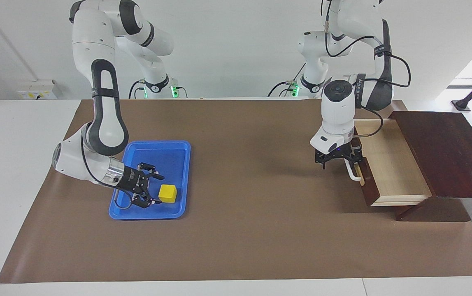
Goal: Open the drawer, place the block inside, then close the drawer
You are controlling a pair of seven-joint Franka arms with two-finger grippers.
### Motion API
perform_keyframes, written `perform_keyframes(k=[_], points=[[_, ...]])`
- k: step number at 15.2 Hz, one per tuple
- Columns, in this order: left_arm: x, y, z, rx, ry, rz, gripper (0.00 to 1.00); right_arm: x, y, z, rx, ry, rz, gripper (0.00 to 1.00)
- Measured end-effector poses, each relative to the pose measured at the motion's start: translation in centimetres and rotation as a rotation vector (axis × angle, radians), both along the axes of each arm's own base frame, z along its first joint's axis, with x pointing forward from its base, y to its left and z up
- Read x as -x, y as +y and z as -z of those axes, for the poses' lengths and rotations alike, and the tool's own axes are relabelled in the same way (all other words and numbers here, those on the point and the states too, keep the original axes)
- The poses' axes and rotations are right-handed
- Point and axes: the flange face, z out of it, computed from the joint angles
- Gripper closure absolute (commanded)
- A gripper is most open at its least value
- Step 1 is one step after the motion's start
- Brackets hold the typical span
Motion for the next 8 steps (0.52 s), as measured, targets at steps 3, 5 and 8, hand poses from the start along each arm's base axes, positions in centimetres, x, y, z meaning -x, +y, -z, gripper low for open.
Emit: perform_keyframes(k=[3, 5, 8], points=[[-1.1, -0.4, -4.0, 0.029, 0.027, -0.068, 0.0, 0.2, 0.1, 0.6, 0.009, -0.005, 0.002, 0.0], [-1.4, -1.3, -6.6, 0.073, 0.03, -0.125, 0.0, 0.4, 0.0, 1.0, 0.012, -0.008, -0.004, 0.0], [-0.7, -4.2, -8.4, 0.149, 0.011, -0.284, 0.0, 0.5, 0.1, 1.1, 0.012, -0.008, -0.007, 0.02]])
